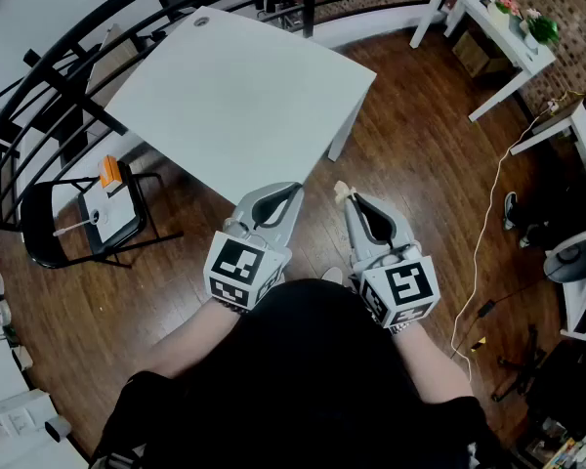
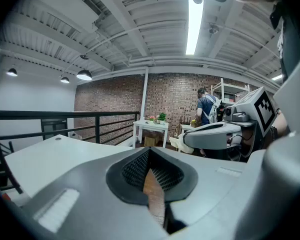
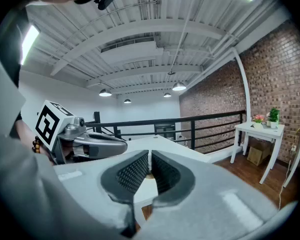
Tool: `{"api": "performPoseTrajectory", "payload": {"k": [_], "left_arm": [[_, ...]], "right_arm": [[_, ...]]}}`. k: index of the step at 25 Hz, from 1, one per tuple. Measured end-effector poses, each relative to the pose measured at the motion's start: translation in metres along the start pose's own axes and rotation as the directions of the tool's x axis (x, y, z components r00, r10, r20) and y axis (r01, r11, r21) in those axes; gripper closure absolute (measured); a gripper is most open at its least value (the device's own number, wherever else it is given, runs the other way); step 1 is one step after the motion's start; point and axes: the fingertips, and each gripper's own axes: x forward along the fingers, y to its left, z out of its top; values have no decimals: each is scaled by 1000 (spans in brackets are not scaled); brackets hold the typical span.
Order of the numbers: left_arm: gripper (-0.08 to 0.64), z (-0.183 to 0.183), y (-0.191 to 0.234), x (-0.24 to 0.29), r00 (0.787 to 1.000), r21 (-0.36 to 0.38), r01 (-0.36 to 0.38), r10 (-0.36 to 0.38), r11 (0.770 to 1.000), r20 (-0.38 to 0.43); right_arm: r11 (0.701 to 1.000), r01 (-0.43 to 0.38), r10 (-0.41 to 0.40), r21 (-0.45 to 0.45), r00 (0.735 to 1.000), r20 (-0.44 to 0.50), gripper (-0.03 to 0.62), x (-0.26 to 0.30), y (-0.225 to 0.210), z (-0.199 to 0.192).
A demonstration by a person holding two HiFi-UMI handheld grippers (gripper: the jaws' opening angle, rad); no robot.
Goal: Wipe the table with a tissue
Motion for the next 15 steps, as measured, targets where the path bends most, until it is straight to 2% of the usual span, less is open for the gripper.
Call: {"api": "performPoseTrajectory", "payload": {"k": [15], "left_arm": [[545,-3,20,-10,999,3,36,-36,999,4]], "right_arm": [[999,43,-43,-14,999,-5,583,15,16,0]]}}
